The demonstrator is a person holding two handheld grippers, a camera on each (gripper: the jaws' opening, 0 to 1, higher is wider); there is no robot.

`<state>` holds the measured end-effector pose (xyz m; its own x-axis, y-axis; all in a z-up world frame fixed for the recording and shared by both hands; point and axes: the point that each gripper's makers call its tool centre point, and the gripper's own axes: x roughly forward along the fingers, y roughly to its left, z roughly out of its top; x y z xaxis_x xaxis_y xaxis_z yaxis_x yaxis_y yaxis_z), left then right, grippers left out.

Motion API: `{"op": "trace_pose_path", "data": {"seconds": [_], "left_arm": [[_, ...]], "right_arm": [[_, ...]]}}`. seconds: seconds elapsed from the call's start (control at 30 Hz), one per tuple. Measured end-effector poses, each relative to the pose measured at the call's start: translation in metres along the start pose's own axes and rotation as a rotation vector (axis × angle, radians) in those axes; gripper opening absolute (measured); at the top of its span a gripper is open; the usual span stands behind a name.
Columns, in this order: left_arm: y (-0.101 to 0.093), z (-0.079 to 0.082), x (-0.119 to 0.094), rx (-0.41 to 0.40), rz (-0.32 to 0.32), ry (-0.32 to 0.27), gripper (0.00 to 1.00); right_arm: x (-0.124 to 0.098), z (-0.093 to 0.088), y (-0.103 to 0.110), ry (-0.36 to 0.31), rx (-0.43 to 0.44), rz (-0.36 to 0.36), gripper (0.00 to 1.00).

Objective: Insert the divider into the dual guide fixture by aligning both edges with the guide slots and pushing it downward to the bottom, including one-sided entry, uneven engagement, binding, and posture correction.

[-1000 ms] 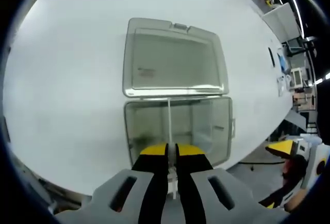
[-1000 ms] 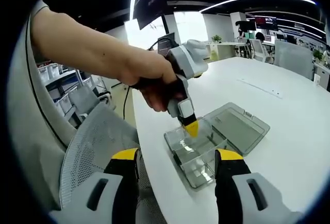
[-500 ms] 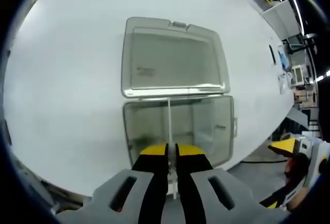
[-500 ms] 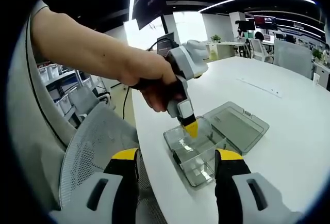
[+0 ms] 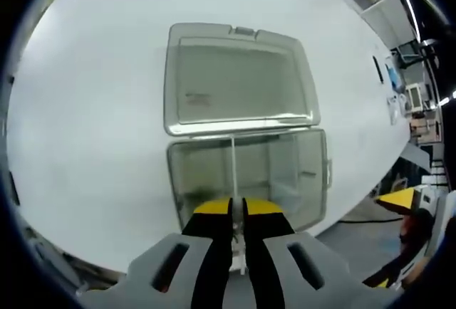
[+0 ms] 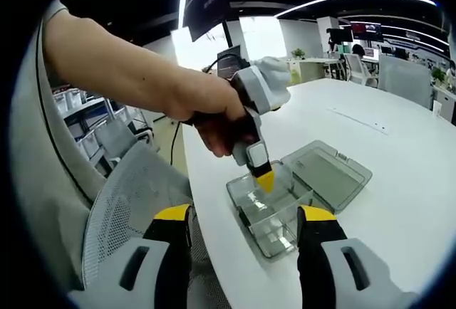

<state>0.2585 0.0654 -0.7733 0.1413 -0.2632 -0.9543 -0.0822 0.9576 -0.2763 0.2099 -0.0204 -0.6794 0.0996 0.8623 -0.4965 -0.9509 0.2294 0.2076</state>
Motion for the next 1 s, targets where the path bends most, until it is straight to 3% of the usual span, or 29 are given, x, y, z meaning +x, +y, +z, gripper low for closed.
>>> {"op": "trace_pose_path", "data": {"seconds": [0.63, 1.0], "left_arm": [[-0.0026, 0.0034, 0.0013, 0.133, 0.099, 0.019, 0.02], [-0.0013, 0.0045, 0.0018, 0.155, 0.128, 0.031, 0.02]], "right_arm": [[0.0007, 0.0002, -0.0001, 0.001, 0.001, 0.001, 0.56], [0.0009, 0.0000, 0.0000, 0.000, 0.005, -0.001, 0.56]]}}
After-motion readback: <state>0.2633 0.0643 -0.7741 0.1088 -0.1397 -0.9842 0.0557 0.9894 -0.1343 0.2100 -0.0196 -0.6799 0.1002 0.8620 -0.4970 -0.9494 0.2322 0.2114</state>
